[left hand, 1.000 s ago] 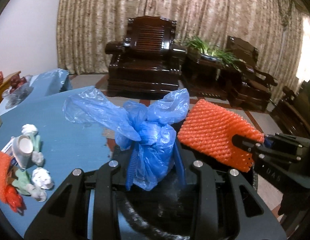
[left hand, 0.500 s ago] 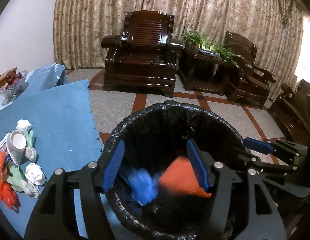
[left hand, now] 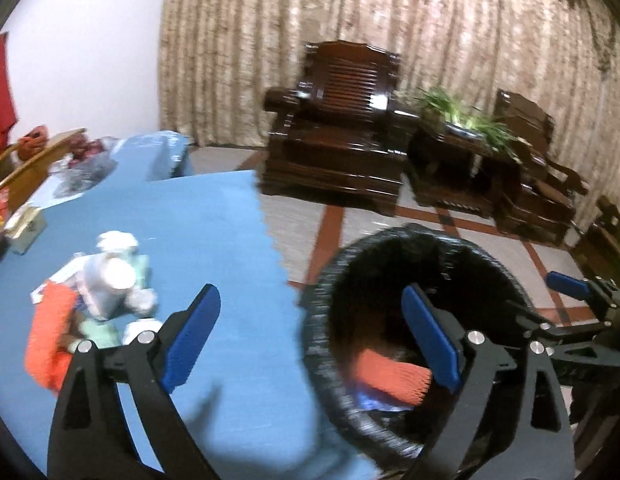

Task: Collect trash
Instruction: 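Move both tools back to the table over the remaining trash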

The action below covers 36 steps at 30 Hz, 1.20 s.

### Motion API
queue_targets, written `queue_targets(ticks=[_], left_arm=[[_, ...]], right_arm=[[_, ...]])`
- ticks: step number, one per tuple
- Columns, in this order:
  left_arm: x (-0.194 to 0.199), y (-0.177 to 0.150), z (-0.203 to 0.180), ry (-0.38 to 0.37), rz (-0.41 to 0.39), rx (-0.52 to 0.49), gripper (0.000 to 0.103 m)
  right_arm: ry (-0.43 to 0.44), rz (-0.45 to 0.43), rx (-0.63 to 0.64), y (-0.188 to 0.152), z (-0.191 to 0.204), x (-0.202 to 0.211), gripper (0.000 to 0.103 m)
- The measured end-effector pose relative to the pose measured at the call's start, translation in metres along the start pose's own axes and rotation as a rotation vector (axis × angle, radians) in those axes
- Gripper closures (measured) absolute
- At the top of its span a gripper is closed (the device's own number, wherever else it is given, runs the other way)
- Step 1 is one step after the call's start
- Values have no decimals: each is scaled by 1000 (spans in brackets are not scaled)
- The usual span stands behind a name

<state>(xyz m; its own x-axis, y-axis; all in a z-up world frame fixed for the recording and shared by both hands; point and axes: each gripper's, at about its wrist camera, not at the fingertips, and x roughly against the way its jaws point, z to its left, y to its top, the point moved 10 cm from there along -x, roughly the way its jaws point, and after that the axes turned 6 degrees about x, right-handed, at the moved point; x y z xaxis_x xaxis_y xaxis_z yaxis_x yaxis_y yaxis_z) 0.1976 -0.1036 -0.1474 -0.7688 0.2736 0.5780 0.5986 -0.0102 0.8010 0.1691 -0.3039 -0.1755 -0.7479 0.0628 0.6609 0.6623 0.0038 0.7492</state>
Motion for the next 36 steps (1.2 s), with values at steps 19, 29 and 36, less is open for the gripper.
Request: queue_targets(ticks=[19, 29, 36], left_arm=[[61, -16, 204, 387, -49, 160, 11], [30, -36, 257, 432, 10, 204, 21], [0, -46, 267, 445, 51, 201, 24]], right_arm=[[252, -109, 179, 51, 180, -21, 6], [310, -100, 237, 59, 246, -53, 10], [319, -60, 238, 53, 263, -78, 14]])
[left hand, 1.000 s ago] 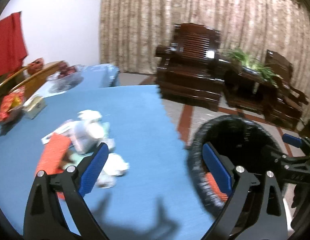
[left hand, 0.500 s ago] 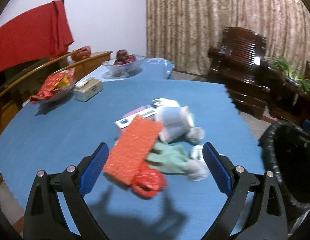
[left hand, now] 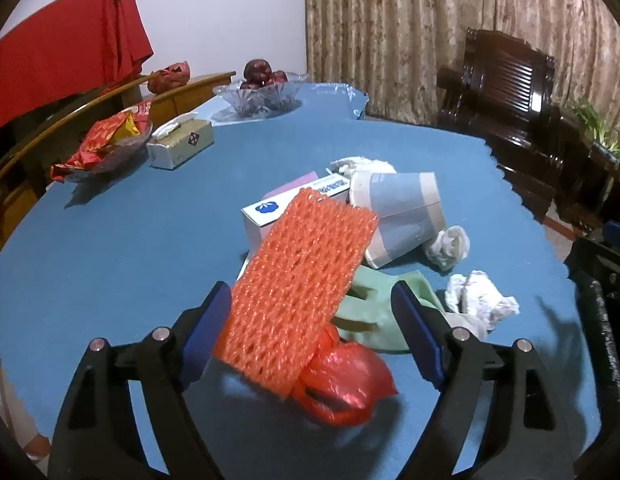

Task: Collect trash
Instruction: 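Move both tools back to the table over the remaining trash, then grasp the orange foam net with the left tool while the right tool grasps white tissue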

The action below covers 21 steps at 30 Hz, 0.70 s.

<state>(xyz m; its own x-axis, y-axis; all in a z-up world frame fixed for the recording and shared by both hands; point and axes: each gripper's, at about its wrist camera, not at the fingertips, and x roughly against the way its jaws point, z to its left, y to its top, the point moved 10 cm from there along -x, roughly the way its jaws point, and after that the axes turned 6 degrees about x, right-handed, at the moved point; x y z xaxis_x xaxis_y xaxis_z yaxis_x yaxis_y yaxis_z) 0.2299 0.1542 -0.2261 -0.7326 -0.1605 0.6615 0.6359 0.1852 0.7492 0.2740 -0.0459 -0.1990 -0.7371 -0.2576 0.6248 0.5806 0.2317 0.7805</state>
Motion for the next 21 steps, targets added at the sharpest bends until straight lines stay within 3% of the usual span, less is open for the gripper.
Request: queue_targets(ticks=[7, 17, 21], left_arm=[[-23, -3, 4, 2, 34, 19, 40], [-23, -7, 5, -22, 44, 49, 60], [-20, -4, 5, -38, 41, 62, 68]], right_arm=[[34, 49, 7, -7, 12, -29, 24], [105, 127, 40, -30, 37, -56, 34], [139, 167, 37, -39, 42, -65, 47]])
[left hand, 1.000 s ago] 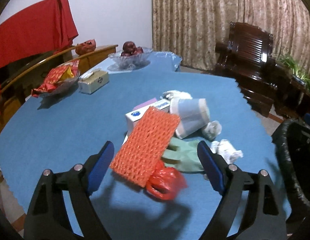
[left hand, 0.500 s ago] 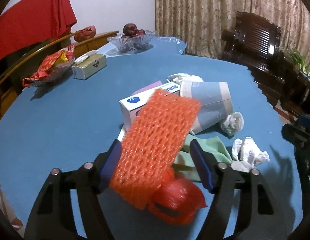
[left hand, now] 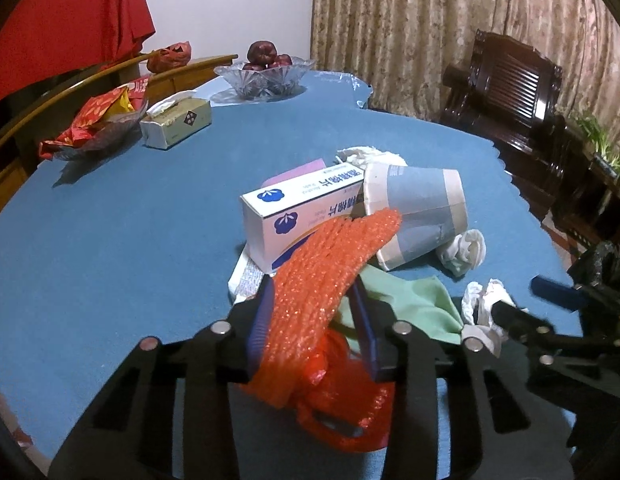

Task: Collect trash
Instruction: 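Grasp the orange foam net with the left tool while the right tool grasps white tissue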

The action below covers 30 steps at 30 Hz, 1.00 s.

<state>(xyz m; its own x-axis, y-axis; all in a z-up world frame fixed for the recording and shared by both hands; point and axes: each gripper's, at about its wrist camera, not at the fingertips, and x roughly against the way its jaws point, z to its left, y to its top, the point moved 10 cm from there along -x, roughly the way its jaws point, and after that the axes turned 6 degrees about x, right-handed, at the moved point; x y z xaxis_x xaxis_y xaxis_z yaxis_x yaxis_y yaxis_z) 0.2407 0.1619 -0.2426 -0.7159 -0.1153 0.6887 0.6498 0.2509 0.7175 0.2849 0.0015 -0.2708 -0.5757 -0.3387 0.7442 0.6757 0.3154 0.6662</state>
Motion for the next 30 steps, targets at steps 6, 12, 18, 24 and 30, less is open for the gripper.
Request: queue_targets(ticks=[6, 12, 18, 24, 30], left_arm=[[4, 4, -4, -22, -4, -2, 79], [14, 9, -9, -40, -16, -6, 88], [38, 21, -16, -60, -60, -7, 90], [69, 35, -35, -97, -119, -26, 90], [93, 41, -62, -133, -144, -49, 90]], right_arm=[[88, 17, -6, 0, 11, -4, 78], [90, -35, 7, 11, 11, 17, 83], [67, -108, 14, 30, 3, 51, 83], [54, -168, 14, 44, -2, 79, 83], [29, -222, 7, 48, -15, 111, 83]])
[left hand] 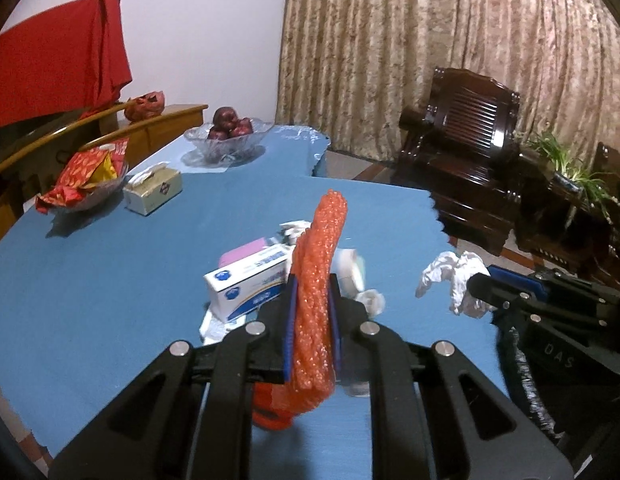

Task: Collect trash
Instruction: 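Grasp the orange foam net with the left tool while the right tool grasps white tissue, then carry the orange net and white tissue over the bin and open both tools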

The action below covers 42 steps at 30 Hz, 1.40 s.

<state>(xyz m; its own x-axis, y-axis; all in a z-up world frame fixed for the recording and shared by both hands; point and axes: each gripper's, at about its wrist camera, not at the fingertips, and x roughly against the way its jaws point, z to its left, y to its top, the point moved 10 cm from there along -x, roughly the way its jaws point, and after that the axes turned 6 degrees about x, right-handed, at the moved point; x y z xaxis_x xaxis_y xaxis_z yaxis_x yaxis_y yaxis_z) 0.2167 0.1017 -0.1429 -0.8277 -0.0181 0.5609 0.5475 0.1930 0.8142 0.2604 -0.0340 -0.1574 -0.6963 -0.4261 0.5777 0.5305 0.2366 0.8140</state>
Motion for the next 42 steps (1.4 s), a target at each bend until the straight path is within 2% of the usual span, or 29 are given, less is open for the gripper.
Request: queue_targets(ticks=[11, 34, 42], left_arm=[[23, -12, -79, -132, 3, -53, 90], [42, -62, -222, -408, 87, -221, 90], [40, -77, -268, -474, 113, -270, 90]], right_arm=[[-96, -33, -32, -10, -44, 63, 84], [-341, -46, -169, -71, -148, 173, 83], [-404, -33, -225, -99, -176, 197, 83]])
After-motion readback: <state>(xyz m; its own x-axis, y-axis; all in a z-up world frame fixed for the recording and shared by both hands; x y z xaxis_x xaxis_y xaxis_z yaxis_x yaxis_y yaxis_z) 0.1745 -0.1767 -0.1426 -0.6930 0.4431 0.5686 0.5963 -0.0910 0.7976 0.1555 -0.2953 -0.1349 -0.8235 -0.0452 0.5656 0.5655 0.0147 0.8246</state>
